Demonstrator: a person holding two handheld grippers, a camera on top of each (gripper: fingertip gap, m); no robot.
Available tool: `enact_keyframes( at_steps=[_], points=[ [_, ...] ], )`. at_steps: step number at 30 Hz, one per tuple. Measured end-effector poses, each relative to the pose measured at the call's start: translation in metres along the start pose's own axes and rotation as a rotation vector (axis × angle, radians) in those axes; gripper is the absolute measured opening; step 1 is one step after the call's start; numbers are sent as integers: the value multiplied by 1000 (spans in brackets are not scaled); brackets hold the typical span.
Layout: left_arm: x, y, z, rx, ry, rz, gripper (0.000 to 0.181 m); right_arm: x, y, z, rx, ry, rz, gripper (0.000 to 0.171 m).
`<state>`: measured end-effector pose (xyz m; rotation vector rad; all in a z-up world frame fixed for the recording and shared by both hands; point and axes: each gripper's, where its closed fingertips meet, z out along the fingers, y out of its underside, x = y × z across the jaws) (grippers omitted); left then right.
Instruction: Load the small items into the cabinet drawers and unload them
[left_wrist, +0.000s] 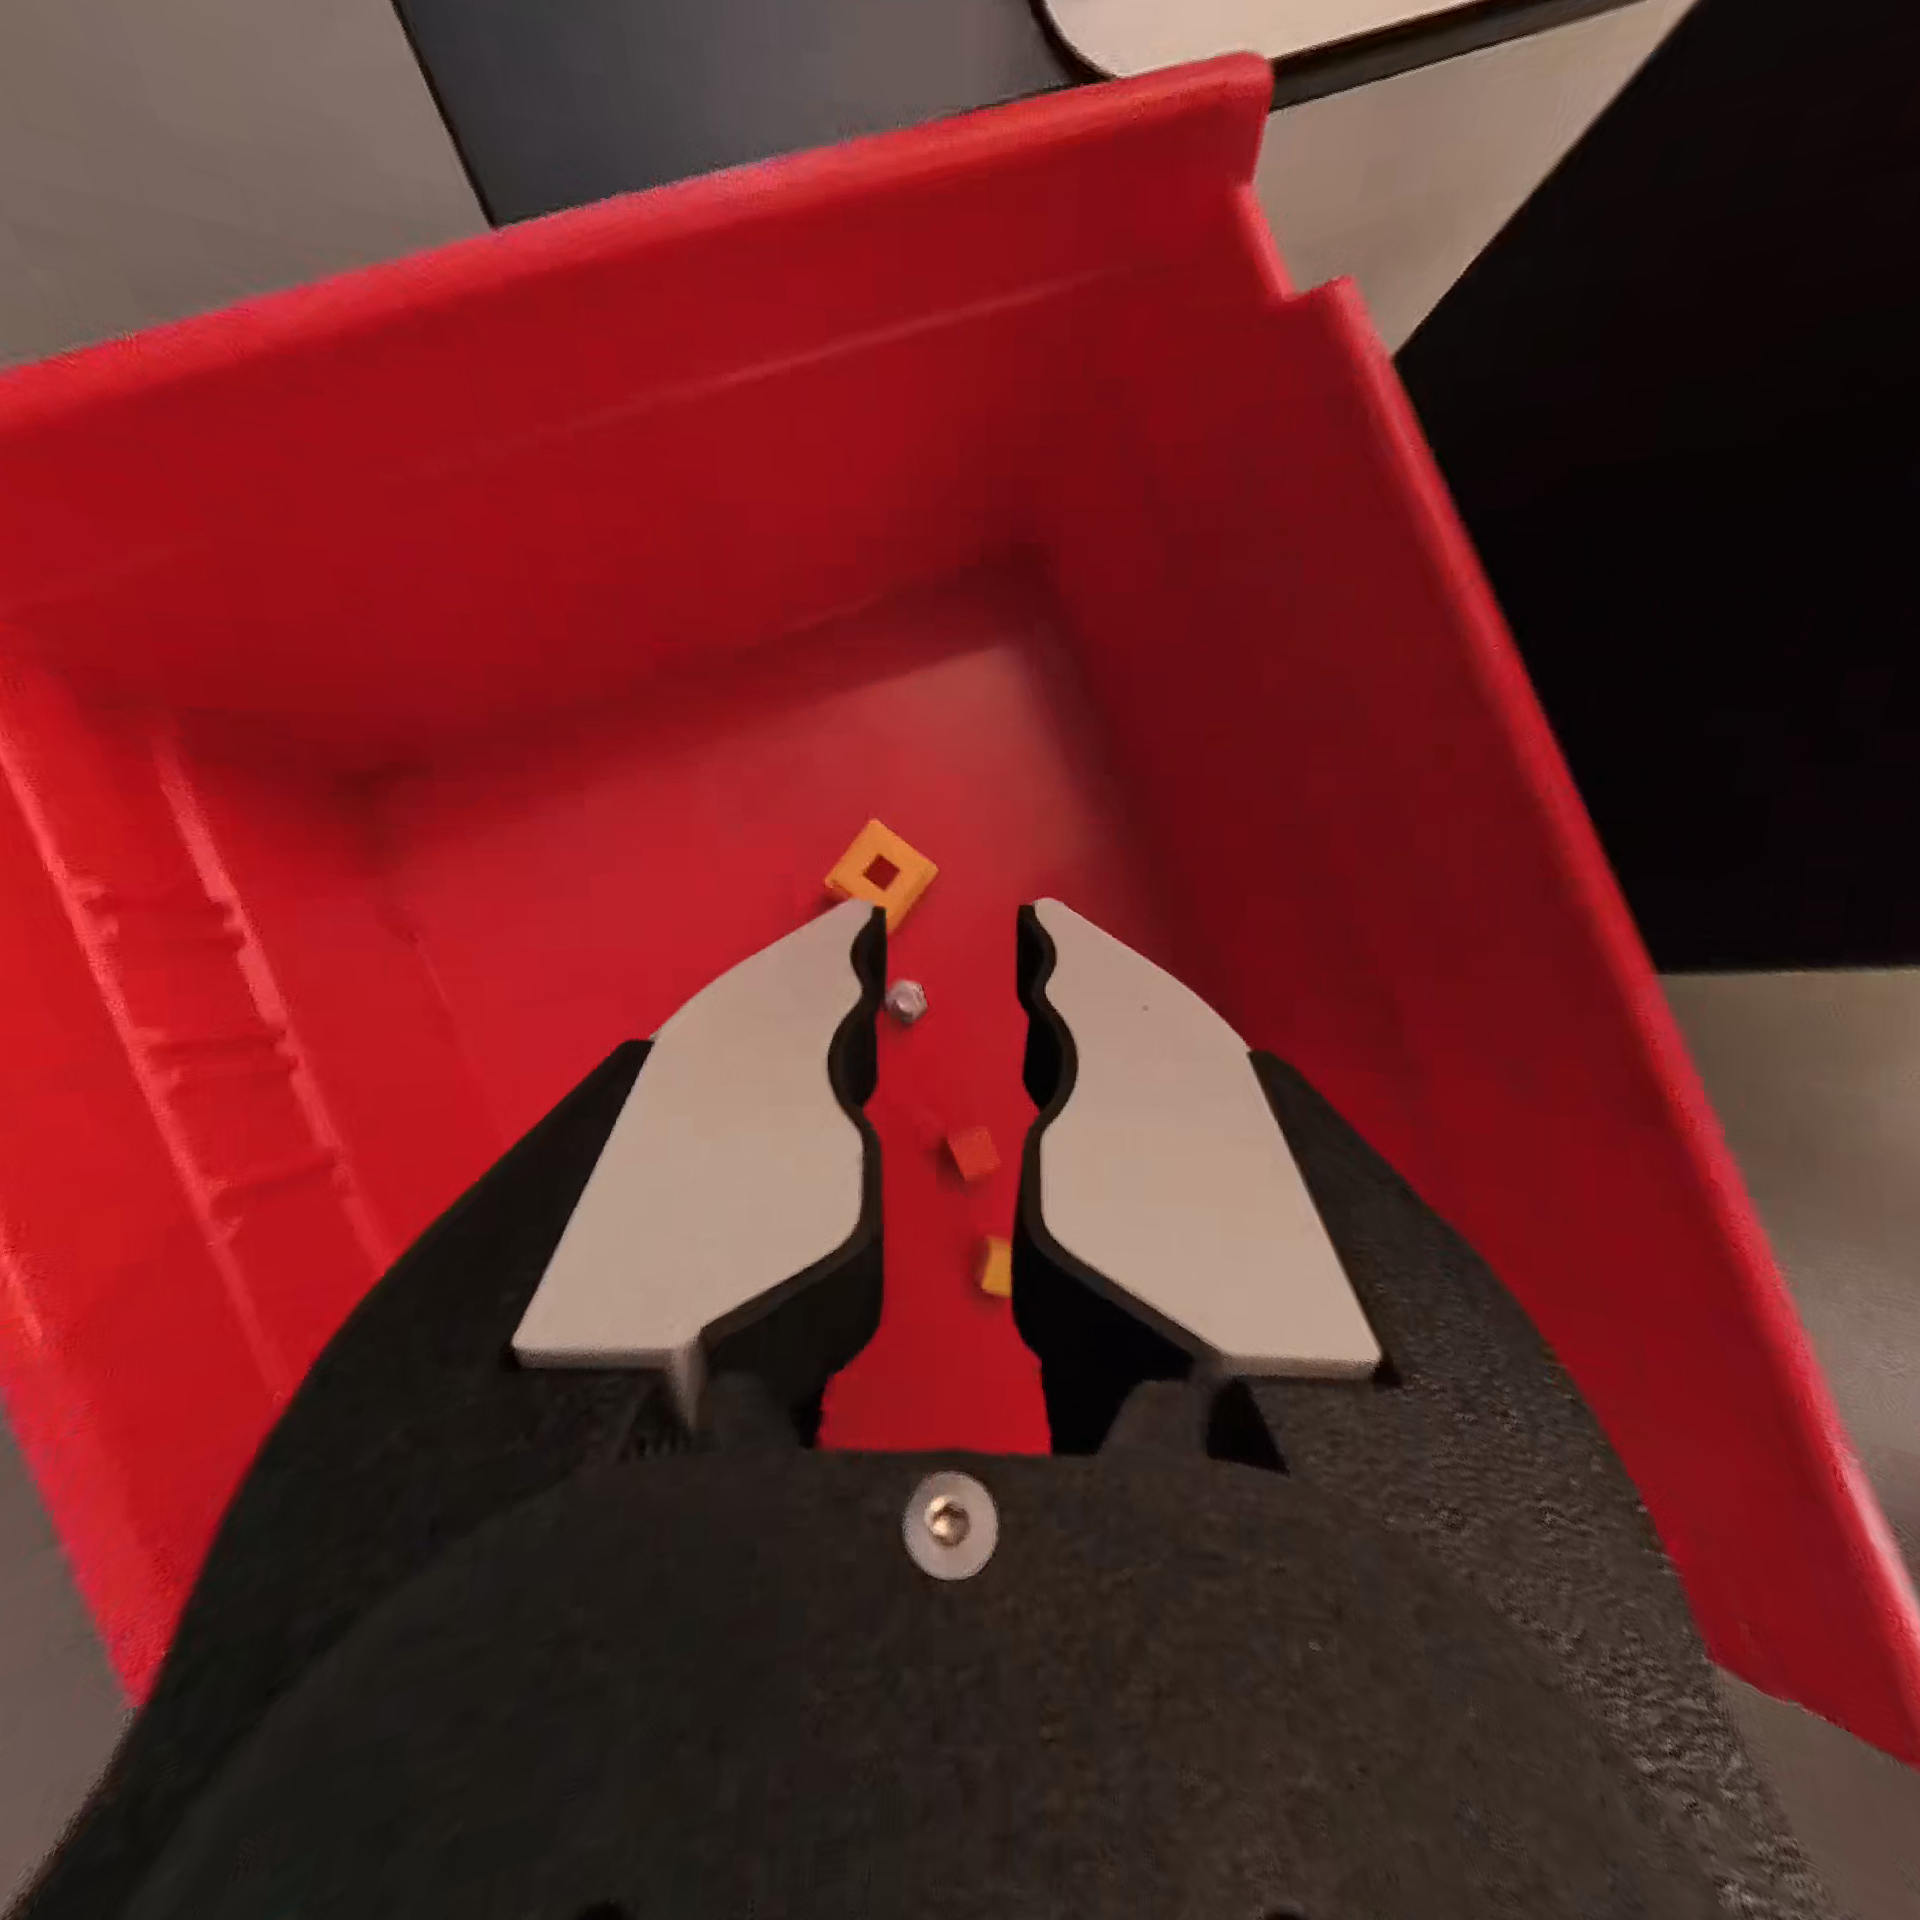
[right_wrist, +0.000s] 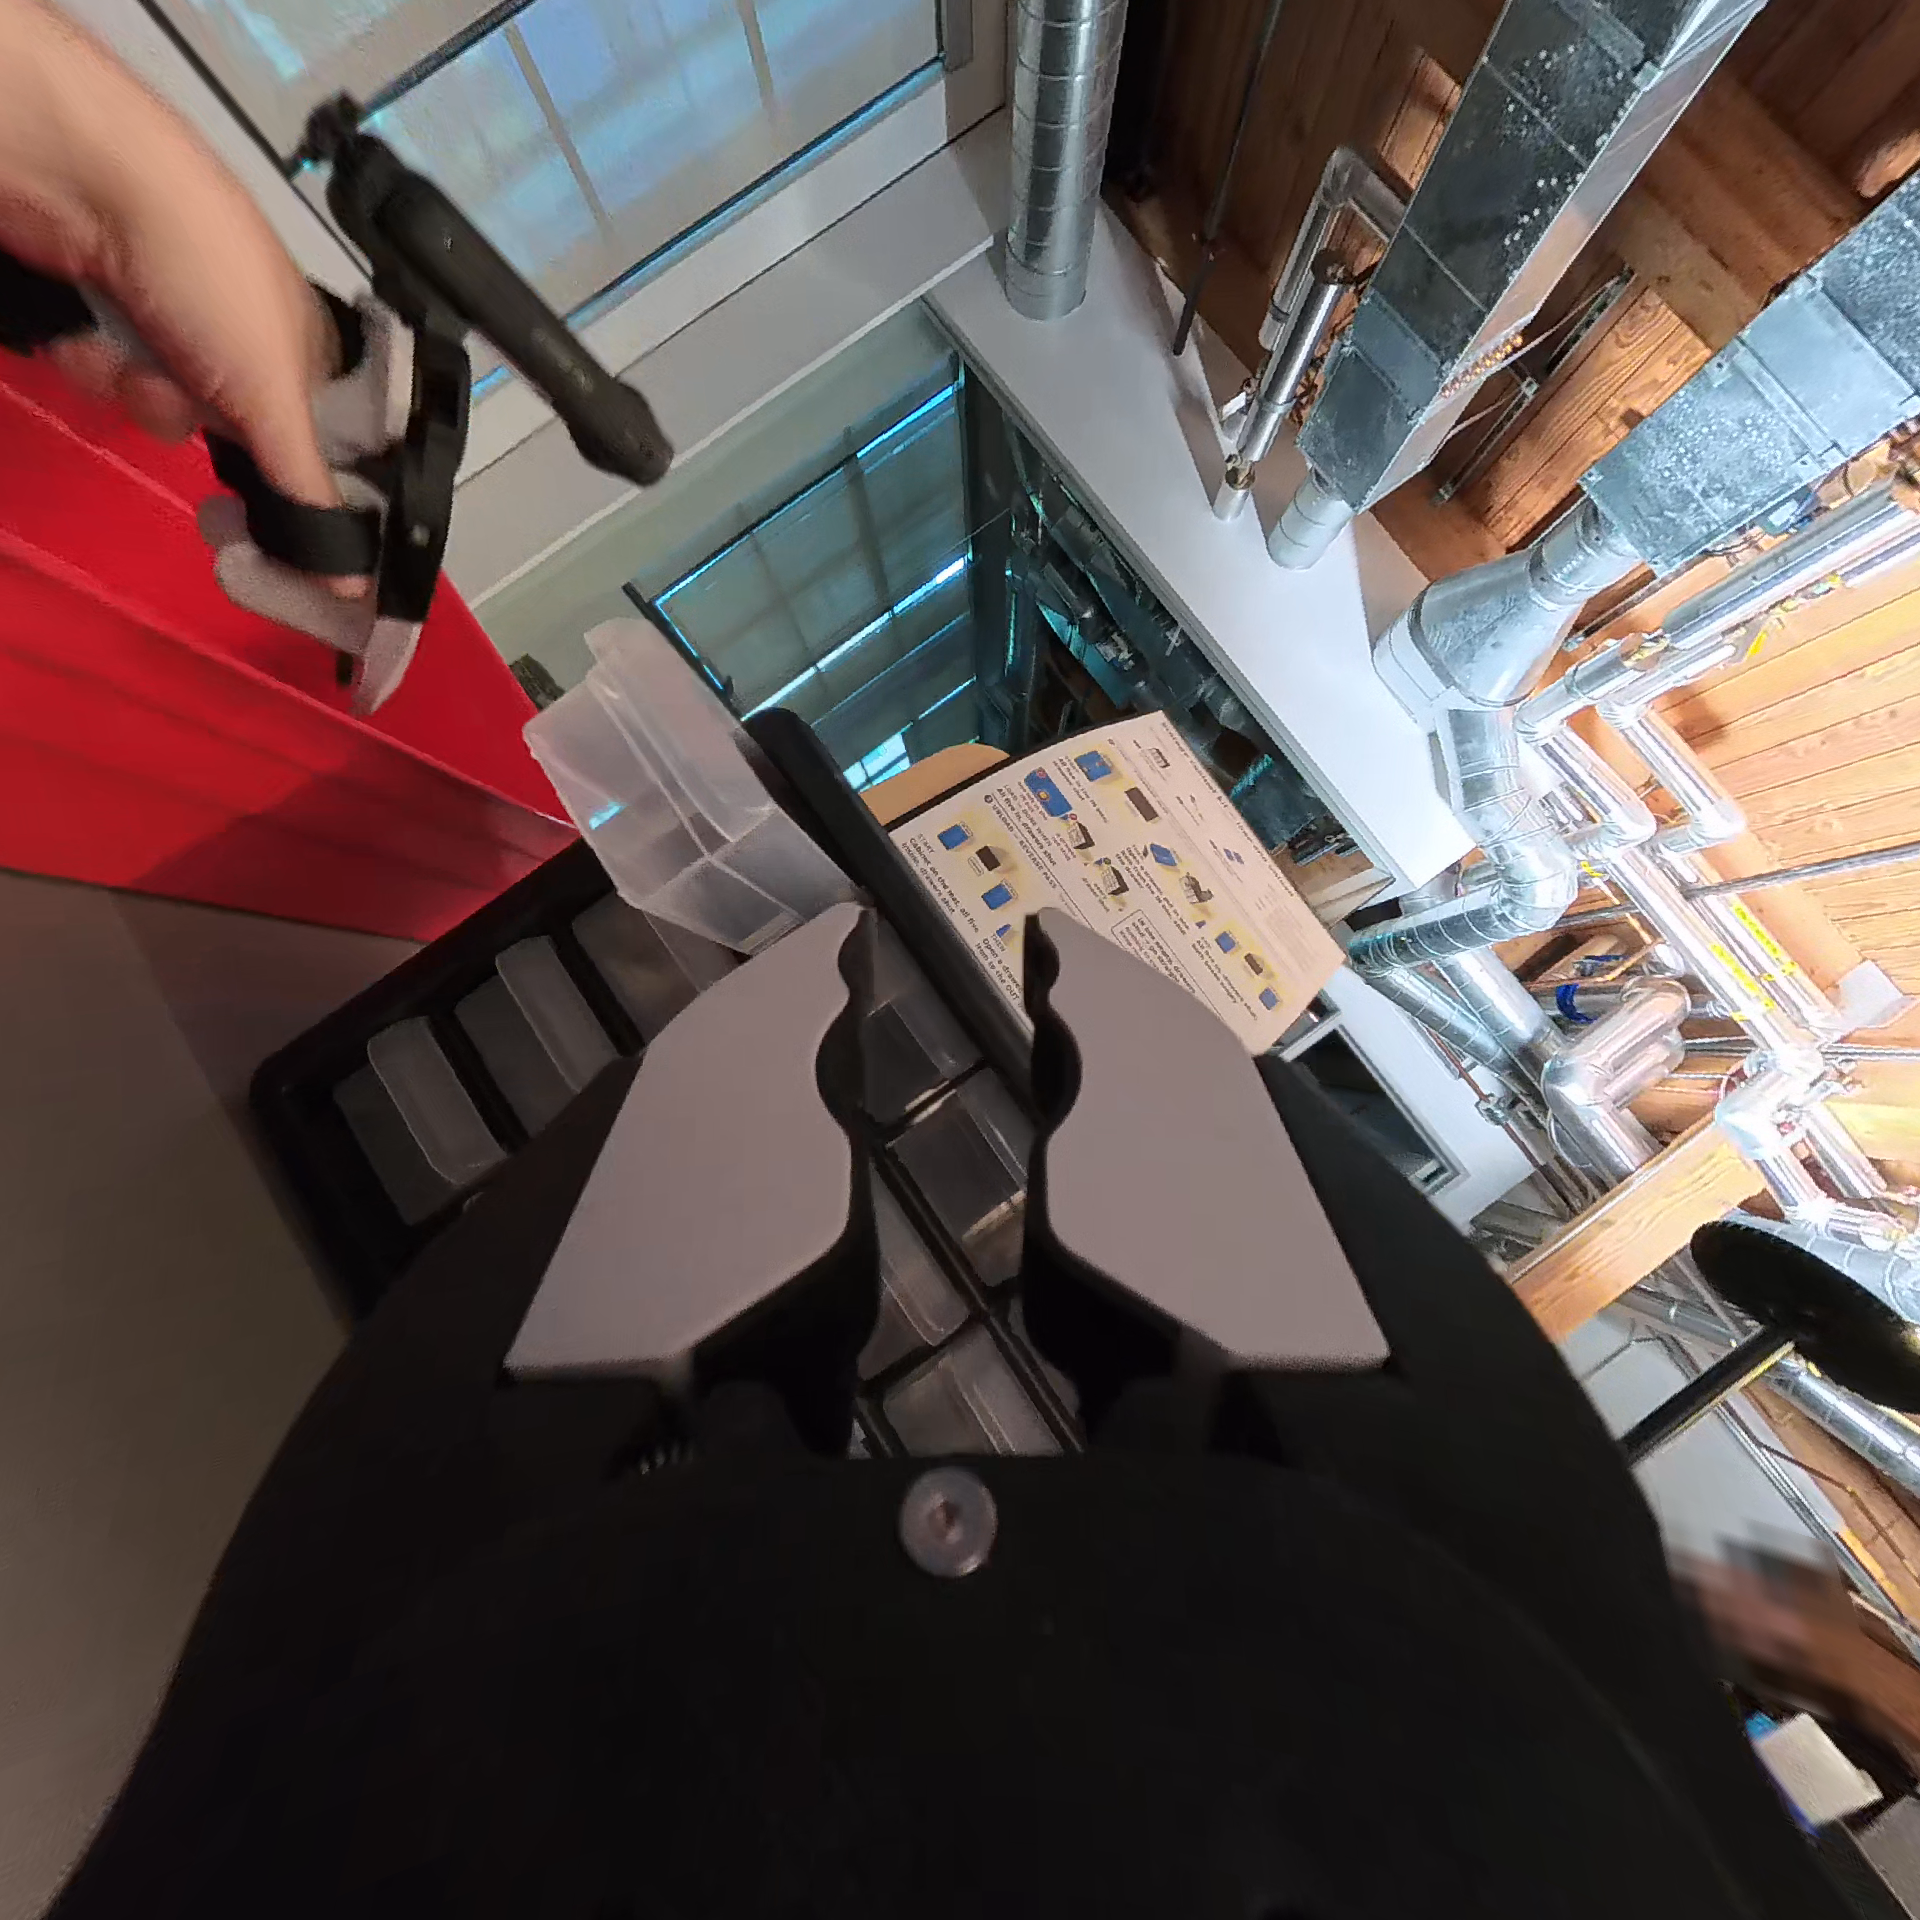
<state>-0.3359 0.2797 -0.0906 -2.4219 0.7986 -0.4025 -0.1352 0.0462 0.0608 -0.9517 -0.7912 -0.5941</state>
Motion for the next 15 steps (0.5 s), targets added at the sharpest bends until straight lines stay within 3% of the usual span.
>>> enact_keyframes(
  at_steps=[3, 6, 15],
  points=[
    [-12, -2, 12, -23, -110, 87, 42, 9, 0, -2, 5, 22, 9, 27],
    [-11, 11, 25, -151, -126, 100, 45, 12, 4, -2, -4, 19, 42, 26],
    [-16, 15, 44, -243, -166, 88, 34, 12, 11, 1, -34, 5, 55, 23]
  ],
)
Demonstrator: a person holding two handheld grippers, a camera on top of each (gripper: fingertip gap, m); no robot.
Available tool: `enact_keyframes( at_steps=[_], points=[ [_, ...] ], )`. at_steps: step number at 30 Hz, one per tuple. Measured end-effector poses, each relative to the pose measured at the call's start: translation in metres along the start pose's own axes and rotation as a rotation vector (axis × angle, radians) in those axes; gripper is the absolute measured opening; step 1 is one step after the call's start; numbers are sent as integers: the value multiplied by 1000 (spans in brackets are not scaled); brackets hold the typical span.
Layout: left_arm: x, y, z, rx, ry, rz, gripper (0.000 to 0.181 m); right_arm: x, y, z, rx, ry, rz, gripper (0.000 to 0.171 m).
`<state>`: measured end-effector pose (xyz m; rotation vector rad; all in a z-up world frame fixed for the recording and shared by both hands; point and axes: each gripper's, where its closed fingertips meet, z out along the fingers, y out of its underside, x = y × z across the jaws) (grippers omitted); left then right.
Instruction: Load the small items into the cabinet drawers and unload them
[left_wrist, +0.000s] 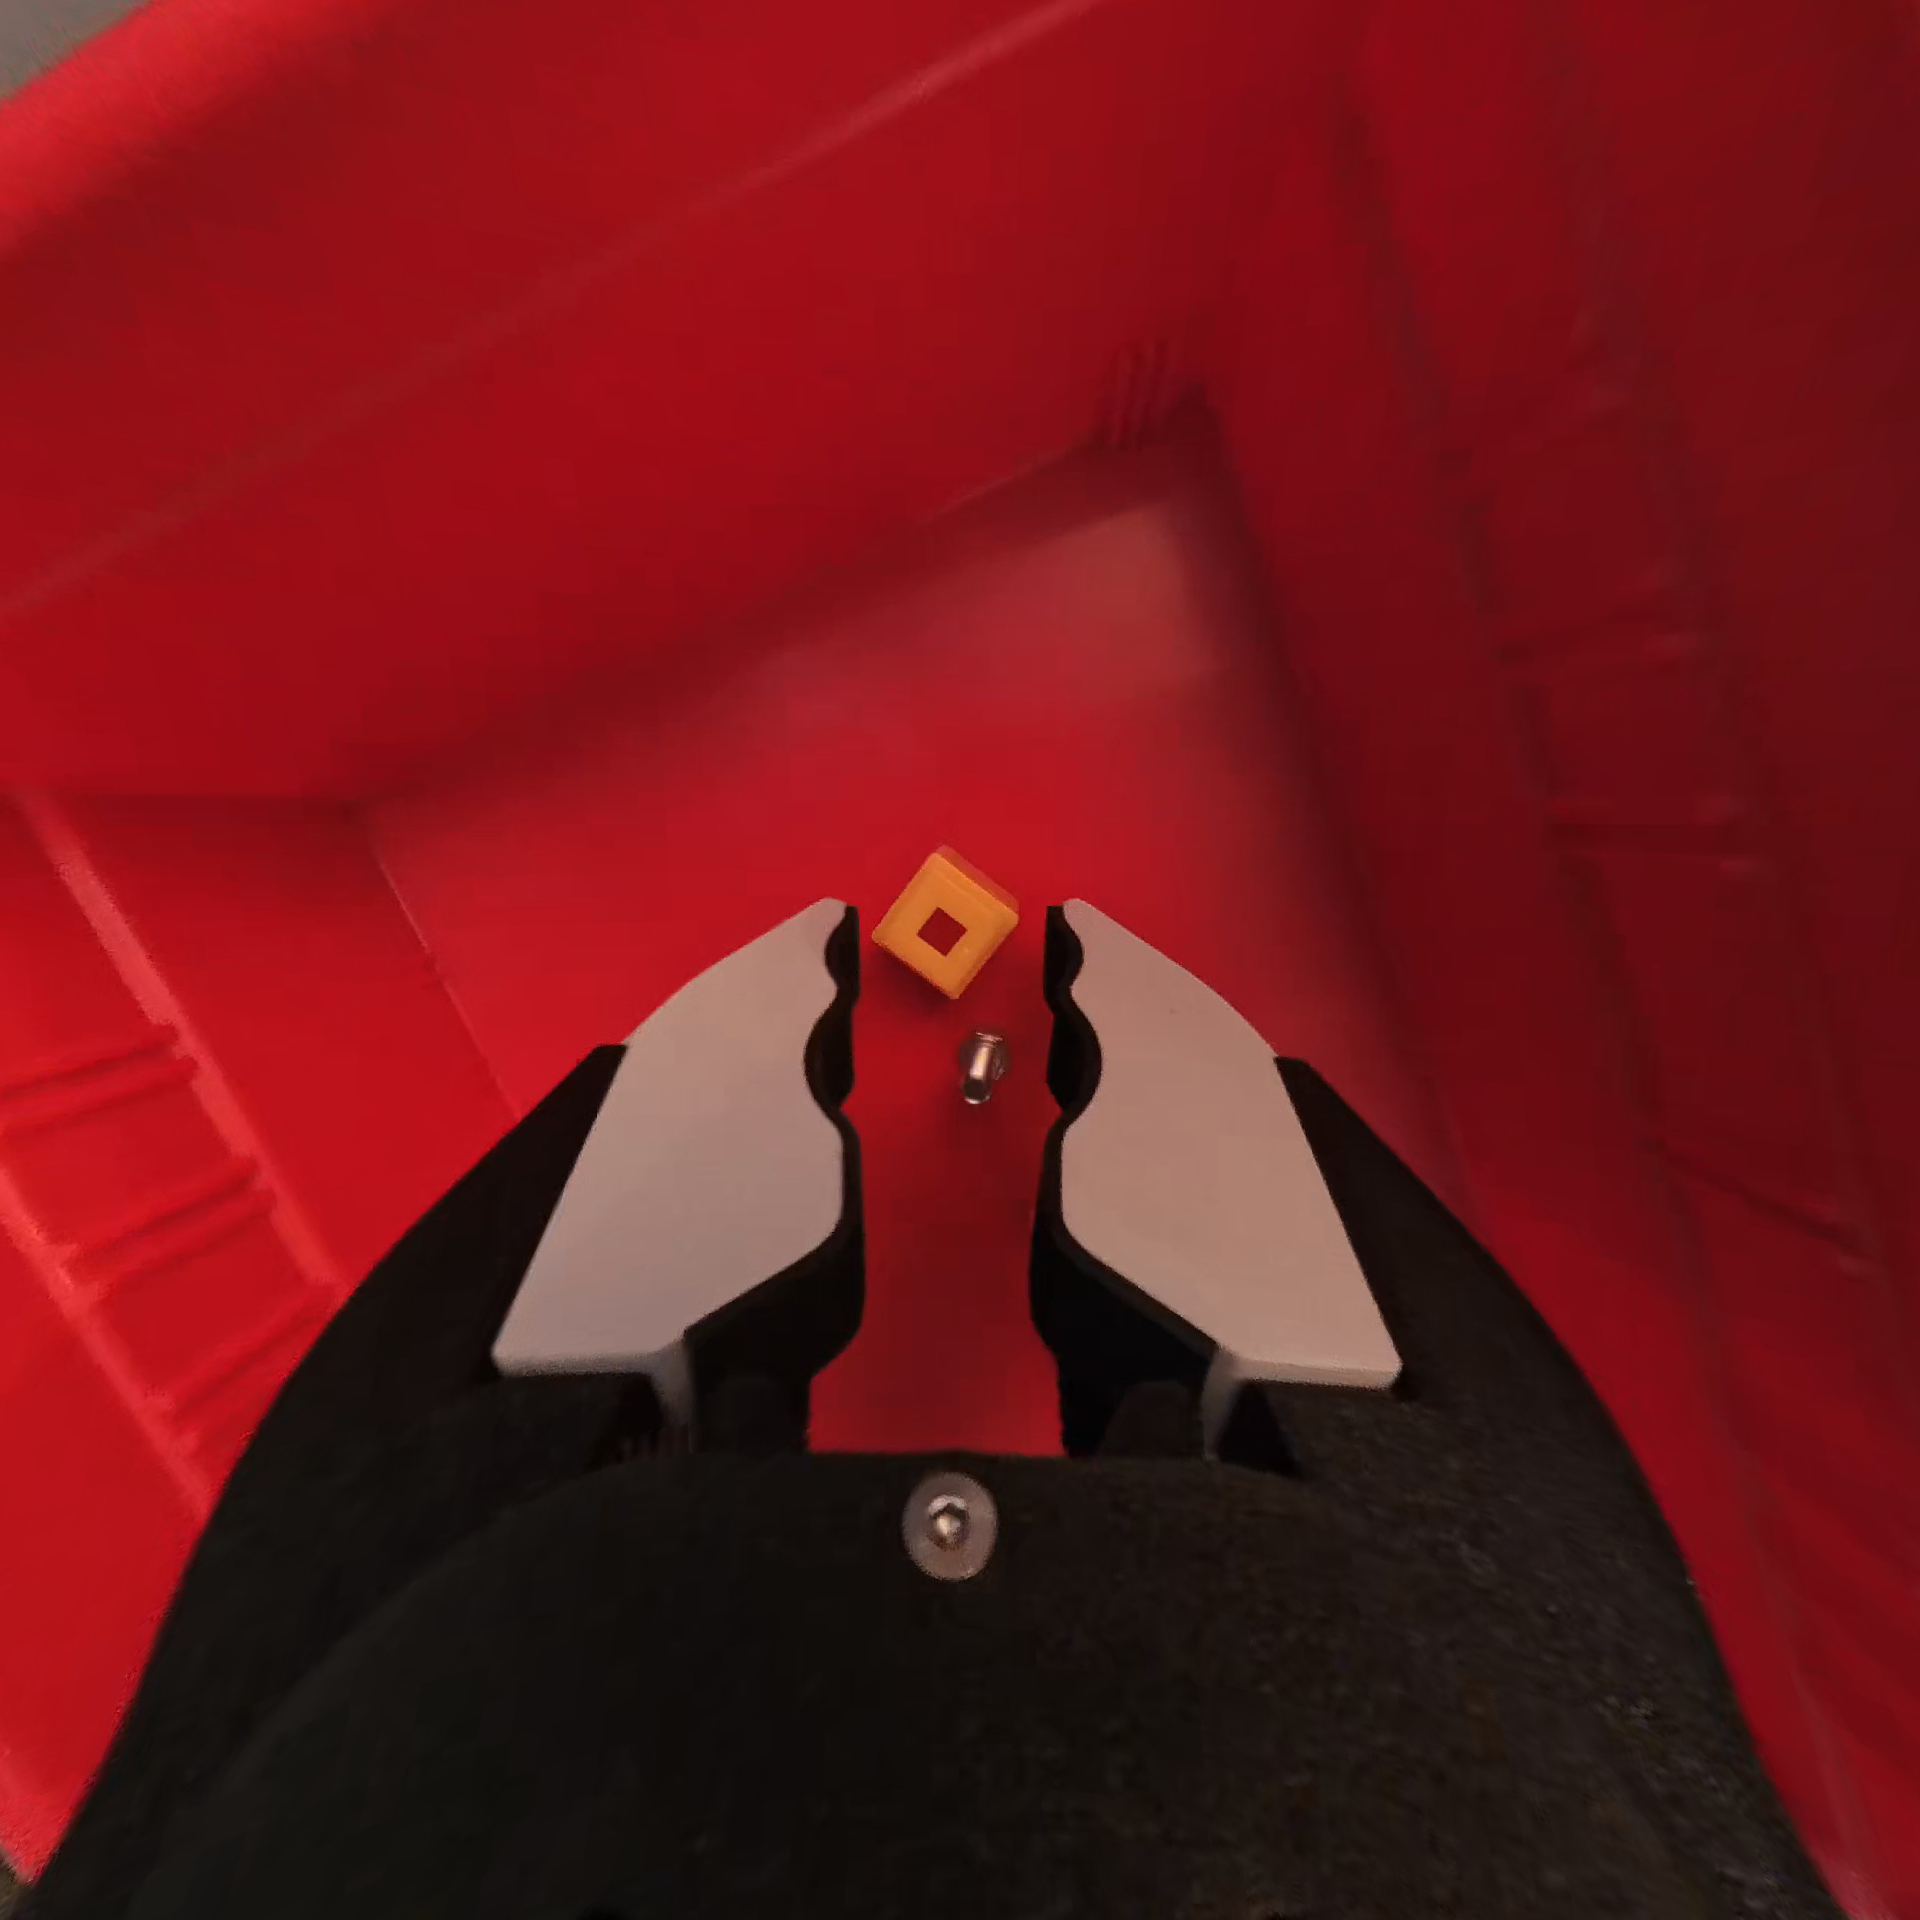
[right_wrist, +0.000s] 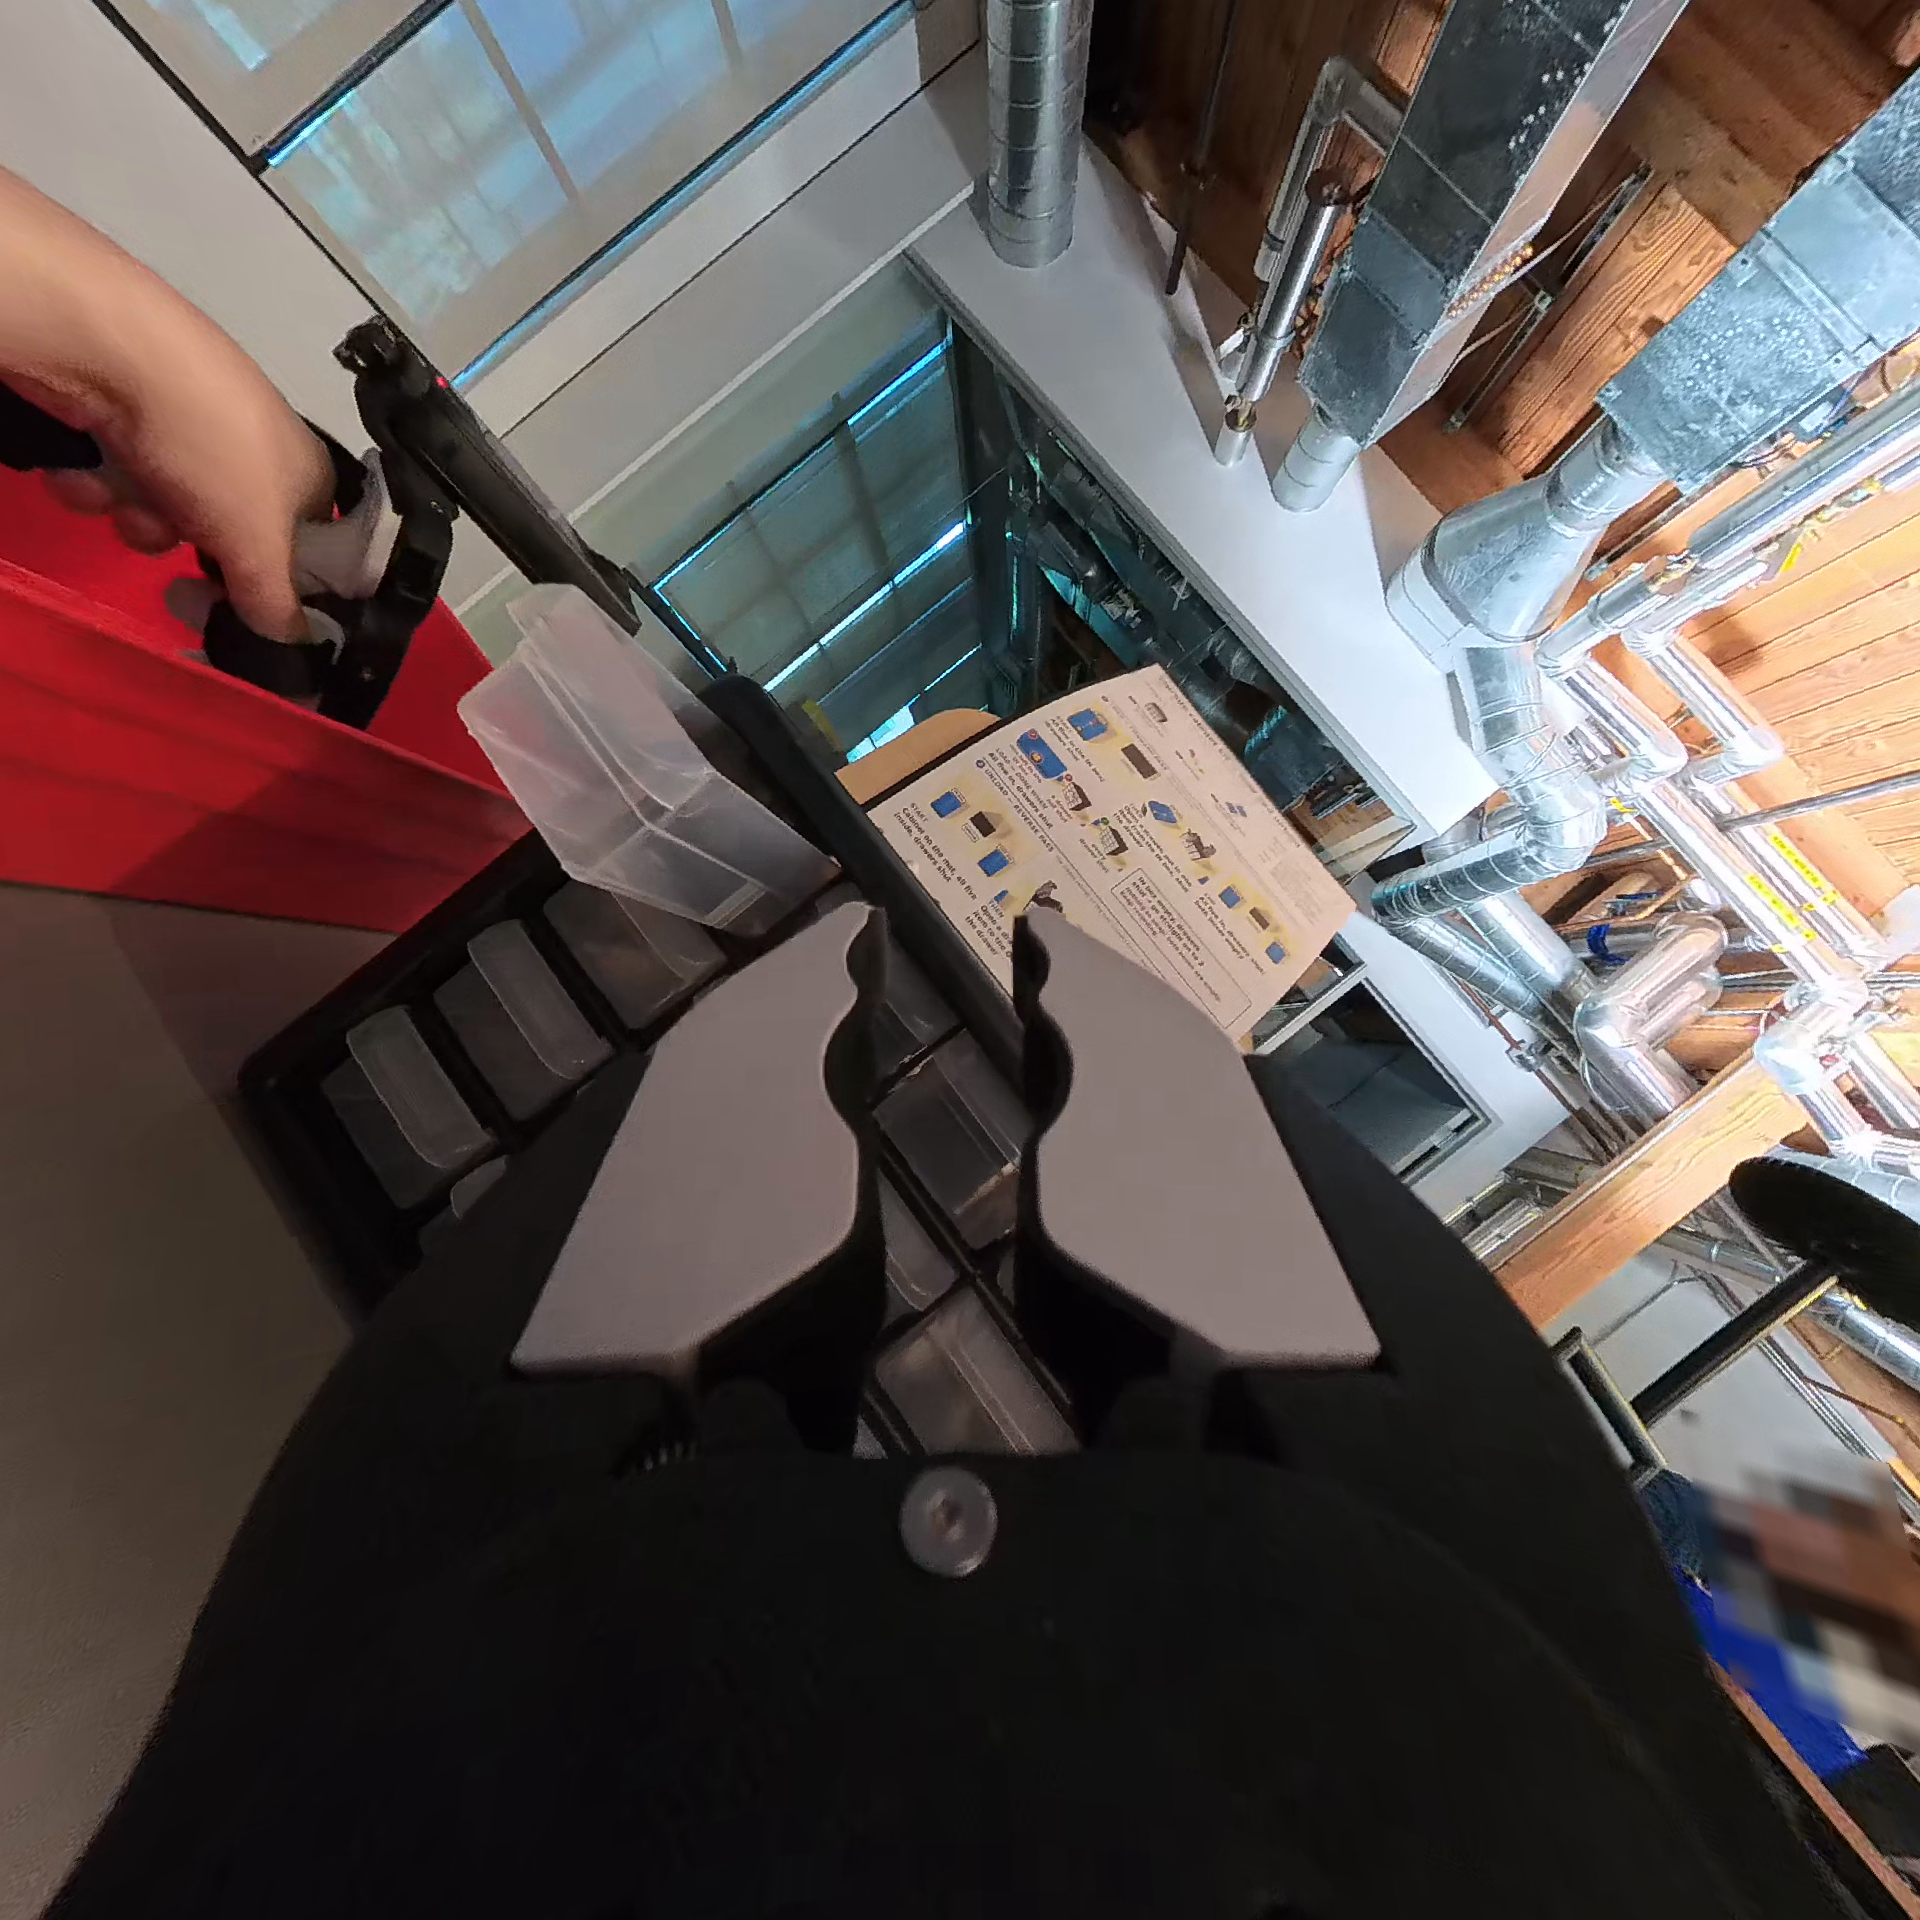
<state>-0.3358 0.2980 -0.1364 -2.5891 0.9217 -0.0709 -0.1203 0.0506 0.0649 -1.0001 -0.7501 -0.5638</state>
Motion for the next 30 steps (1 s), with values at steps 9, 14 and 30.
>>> enact_keyframes(
  at_steps=[9, 14, 30],
  points=[
    [-1, 2, 10, -16, 25, 14, 28, 4, 2, 0, -7, 8, -2, 21],
    [0, 2, 9, -12, 35, 26, 28, 3, 3, 0, -9, 5, -5, 20],
    [68, -32, -177, 487, 200, 115, 28, 7, 9, -1, -20, 22, -8, 18]
  ],
)
